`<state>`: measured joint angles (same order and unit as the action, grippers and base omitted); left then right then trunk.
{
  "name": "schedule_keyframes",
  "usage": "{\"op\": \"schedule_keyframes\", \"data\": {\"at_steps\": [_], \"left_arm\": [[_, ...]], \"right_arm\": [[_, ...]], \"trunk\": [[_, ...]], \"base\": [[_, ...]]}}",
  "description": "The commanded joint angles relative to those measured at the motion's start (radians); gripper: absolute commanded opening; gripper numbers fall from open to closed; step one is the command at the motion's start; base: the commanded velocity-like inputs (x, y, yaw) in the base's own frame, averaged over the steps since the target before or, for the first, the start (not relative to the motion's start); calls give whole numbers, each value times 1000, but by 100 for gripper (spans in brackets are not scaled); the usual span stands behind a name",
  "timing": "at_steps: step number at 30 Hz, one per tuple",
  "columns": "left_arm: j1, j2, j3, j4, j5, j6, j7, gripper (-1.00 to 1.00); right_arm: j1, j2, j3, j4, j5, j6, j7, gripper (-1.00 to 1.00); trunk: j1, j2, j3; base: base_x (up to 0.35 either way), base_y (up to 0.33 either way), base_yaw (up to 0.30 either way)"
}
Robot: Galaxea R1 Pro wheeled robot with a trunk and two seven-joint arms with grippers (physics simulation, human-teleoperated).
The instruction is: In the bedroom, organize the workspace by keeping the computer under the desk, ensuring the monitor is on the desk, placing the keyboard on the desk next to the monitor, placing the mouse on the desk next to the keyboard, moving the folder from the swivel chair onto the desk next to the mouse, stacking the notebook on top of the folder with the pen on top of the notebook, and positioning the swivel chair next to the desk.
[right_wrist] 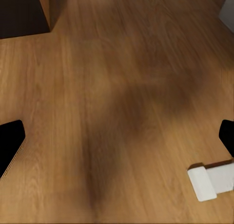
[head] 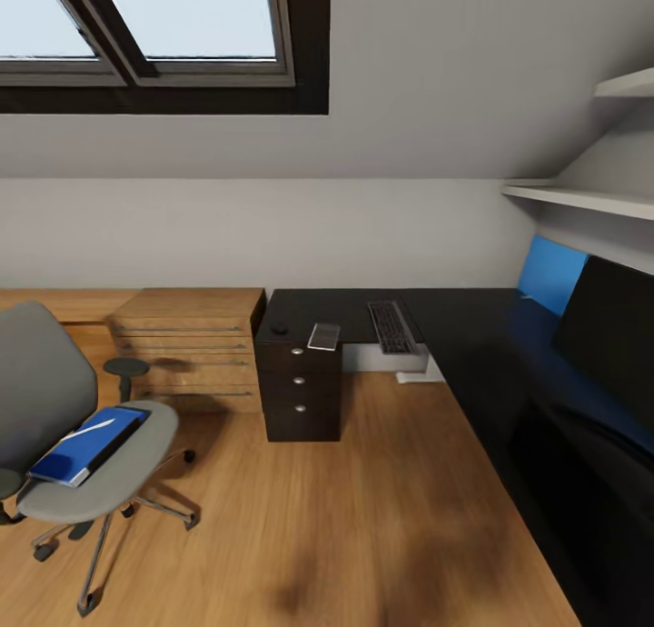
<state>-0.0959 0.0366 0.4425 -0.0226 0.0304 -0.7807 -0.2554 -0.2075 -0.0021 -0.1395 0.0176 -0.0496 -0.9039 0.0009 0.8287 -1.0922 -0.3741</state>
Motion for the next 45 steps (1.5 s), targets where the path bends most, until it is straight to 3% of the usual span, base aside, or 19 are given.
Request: {"op": "schedule_keyframes", "data": {"at_steps": [1, 45], "left_arm": [[-1, 0, 7, 1, 3, -1, -10, 100], [-1, -15, 7, 1, 2, 0, -10, 100]], "right_arm": [[-1, 0, 1, 2, -4, -3, 1, 100], [-1, -1, 2, 1, -4, 17, 1, 100]], "trunk": [[1, -1, -1], [1, -1, -1]], "base": [[334, 90, 0], [334, 53, 0]]}}
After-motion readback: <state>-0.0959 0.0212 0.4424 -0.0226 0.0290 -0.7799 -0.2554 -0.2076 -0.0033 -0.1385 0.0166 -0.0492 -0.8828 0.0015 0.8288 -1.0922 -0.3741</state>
